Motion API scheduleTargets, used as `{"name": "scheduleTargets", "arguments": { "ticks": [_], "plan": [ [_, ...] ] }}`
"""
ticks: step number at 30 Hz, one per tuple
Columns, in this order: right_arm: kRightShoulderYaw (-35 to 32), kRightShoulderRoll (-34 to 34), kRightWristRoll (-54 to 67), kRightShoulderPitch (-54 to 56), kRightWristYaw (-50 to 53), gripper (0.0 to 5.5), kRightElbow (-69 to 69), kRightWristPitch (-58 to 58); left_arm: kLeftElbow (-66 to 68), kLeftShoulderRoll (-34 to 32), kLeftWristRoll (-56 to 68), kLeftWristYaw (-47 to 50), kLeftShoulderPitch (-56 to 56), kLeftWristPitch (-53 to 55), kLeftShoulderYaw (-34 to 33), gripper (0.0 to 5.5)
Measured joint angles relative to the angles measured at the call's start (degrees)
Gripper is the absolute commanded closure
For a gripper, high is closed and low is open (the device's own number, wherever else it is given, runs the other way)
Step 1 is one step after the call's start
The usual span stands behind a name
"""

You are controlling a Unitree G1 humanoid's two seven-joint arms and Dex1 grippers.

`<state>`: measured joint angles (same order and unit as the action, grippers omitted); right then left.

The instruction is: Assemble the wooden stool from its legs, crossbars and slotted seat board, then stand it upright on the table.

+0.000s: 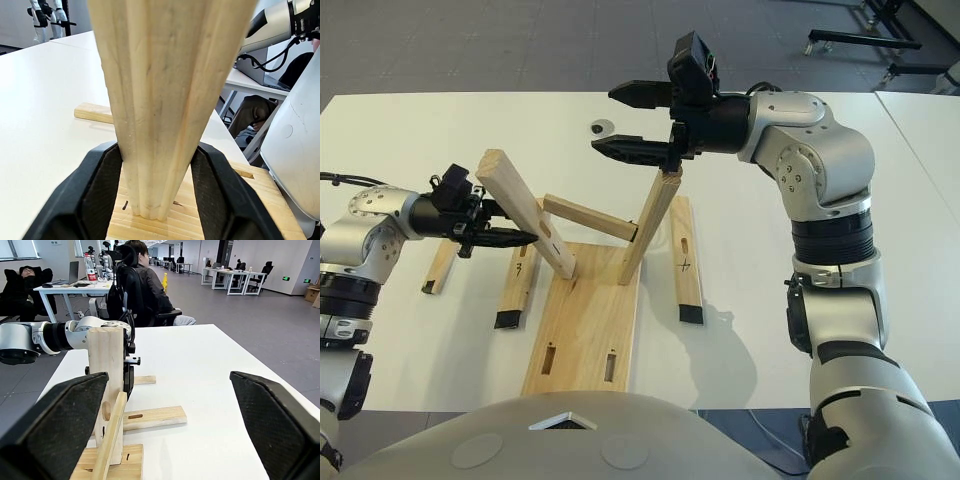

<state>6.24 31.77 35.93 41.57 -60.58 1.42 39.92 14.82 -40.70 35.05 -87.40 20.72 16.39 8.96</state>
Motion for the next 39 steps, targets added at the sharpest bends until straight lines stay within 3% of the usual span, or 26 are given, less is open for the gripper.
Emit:
{"name": "scheduleTargets", "arguments": {
  "ticks": [12, 29, 39],
  "plan": [
    [1.3, 1.0, -0.4, 1.1, -2.3, 1.01, -0.3, 0.4, 3.5, 2.1, 0.6, 0.0, -0.9, -1.6, -2.7, 3.46],
    [2.6, 1.3, -2.4, 3.2, -6.7, 1.01, -1.2, -0.3, 5.9, 2.1, 0.1, -1.4, 2.2, -2.1, 0.3, 3.46],
    [-1.7, -4.2, -0.8, 15.2, -5.9, 1.01, -11.3, -0.8, 6.2, 1.7, -0.5, -2.1, 4.6, -1.9, 2.0, 3.46]
  ]
}}
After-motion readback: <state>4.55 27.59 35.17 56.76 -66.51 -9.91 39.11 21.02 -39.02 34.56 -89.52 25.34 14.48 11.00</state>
